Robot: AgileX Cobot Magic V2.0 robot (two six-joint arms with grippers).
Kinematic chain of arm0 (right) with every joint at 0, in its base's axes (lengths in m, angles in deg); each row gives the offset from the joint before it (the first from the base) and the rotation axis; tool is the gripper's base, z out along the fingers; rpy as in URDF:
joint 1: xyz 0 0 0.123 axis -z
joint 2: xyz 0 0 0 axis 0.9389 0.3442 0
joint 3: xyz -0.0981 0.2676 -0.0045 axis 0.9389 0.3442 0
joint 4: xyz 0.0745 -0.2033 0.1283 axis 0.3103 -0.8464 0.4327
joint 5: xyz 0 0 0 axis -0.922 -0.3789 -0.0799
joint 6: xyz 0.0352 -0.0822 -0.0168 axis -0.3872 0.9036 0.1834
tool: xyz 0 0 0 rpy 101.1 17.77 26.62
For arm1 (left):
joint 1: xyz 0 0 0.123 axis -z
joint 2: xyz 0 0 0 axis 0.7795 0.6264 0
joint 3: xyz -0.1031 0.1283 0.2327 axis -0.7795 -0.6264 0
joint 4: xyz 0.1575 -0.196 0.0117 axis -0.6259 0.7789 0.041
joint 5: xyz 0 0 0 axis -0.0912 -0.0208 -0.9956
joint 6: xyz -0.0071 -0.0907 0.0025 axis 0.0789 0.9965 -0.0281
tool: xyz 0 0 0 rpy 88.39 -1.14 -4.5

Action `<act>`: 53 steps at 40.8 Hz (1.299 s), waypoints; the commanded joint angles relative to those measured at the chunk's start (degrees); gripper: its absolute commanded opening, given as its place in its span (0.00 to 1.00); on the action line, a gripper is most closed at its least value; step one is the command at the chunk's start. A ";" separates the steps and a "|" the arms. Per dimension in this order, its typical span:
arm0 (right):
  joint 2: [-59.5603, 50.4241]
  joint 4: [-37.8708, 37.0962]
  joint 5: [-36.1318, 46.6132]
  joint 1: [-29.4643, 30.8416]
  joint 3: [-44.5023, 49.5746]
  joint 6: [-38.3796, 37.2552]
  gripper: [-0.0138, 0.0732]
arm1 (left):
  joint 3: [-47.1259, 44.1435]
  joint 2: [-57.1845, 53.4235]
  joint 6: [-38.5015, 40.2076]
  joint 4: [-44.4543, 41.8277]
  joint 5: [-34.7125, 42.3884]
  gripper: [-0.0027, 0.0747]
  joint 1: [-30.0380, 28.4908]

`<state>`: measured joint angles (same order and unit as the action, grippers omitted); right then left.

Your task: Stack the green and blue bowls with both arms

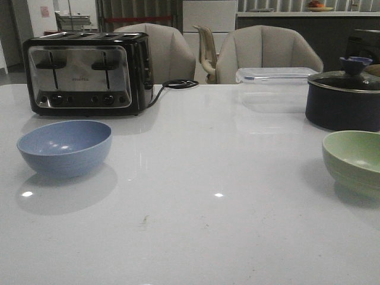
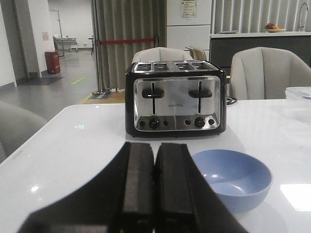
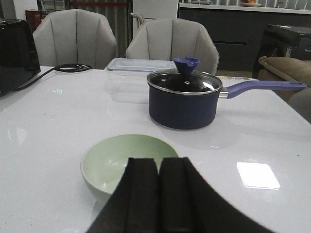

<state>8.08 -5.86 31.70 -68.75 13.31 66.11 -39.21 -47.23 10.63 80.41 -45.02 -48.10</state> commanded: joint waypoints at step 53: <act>-1.06 -0.63 8.07 0.33 -5.77 0.19 0.20 | 5.20 -1.01 -0.05 0.29 10.66 0.16 0.22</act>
<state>8.08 -5.86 33.81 -68.75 12.29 66.11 -38.34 -47.23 10.63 80.39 -40.81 -48.10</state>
